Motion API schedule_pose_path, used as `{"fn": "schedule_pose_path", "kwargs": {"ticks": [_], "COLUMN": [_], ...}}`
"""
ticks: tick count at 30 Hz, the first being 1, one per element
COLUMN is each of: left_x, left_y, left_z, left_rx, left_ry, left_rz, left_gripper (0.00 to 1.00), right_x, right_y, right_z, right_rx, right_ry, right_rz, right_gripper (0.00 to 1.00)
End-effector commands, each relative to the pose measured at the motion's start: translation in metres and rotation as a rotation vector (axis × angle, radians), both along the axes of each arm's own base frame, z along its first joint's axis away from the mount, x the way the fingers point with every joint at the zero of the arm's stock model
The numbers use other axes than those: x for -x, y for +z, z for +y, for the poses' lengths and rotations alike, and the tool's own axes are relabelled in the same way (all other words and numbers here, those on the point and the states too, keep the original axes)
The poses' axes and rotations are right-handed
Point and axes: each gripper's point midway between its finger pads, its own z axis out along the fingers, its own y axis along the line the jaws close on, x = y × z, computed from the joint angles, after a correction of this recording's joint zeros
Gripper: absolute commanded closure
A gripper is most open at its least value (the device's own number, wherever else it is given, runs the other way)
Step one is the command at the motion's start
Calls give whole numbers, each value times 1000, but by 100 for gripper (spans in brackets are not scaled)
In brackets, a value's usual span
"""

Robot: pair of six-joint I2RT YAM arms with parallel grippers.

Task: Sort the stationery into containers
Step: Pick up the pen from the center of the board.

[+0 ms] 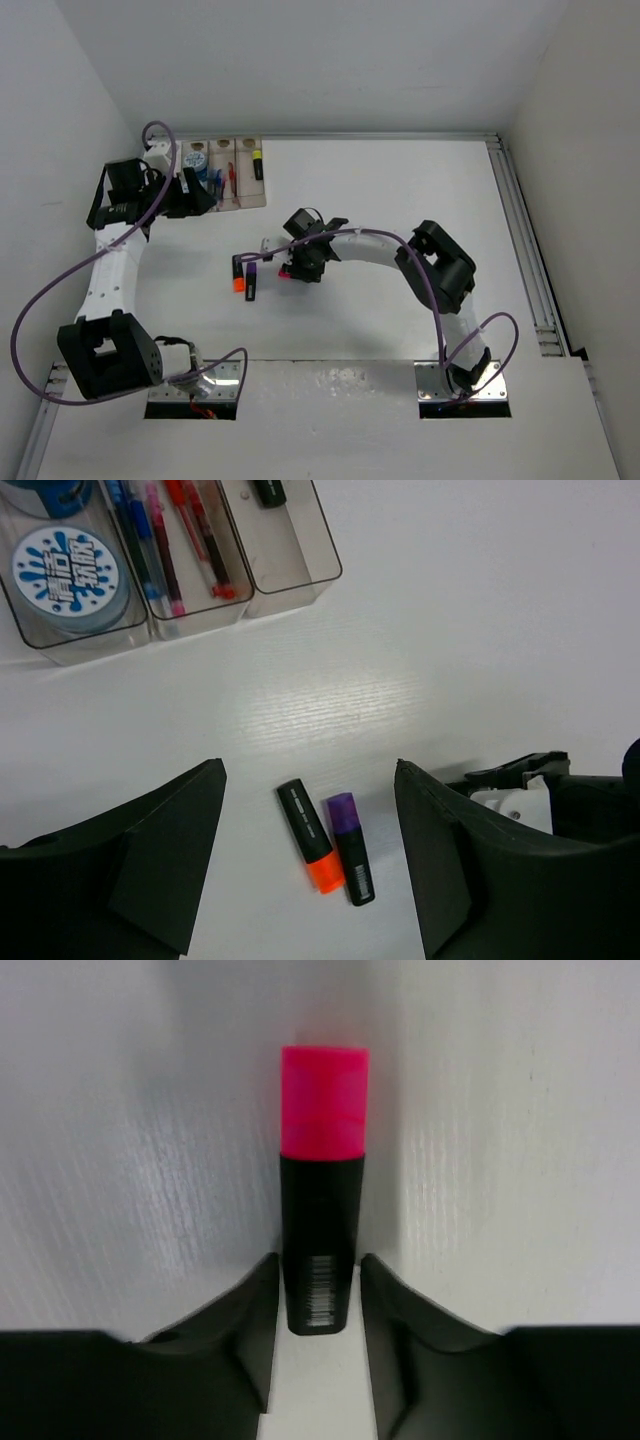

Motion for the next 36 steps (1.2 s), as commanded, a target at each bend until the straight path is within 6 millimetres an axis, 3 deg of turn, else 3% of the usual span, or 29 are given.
{"fn": "schedule_pose_path", "kwargs": {"ticks": [1,5,6,8,13,16,21,25,30,36], "left_x": [2,5,10,13,34,42,42,37,24,13], "left_y": [18,27,20,25,-2,-10,-16,-15,4,-6], "left_z": [-8,-18,-24,-32,-73,-96,-137,-166,-193,-213], "left_rx": [67,120,156,172,287,339,389,441,459,471], "left_ry": [-27,-37,-43,-59,-89,-99,-133,-188,-242,-261], "left_rz": [-73,-149,-136,-174,-85,-47,-54,-15,-18,32], "left_gripper": [27,29,29,29,29,29,29,30,31,34], "right_x": [-2,-2,-3,-8,-27,-33,-39,-41,-43,-41], "right_y": [-6,7,21,39,114,145,178,187,192,199], "right_z": [-3,-10,-9,-10,-7,-8,-1,3,4,9], "right_rx": [24,-8,-43,-105,-350,-459,-546,-546,-562,-578], "right_ry": [27,-2,-42,-112,-409,-552,-658,-701,-740,-730], "right_rz": [-29,-50,-53,-35,49,101,109,80,90,110], "right_gripper": [74,94,96,100,100,100,100,100,100,100]}}
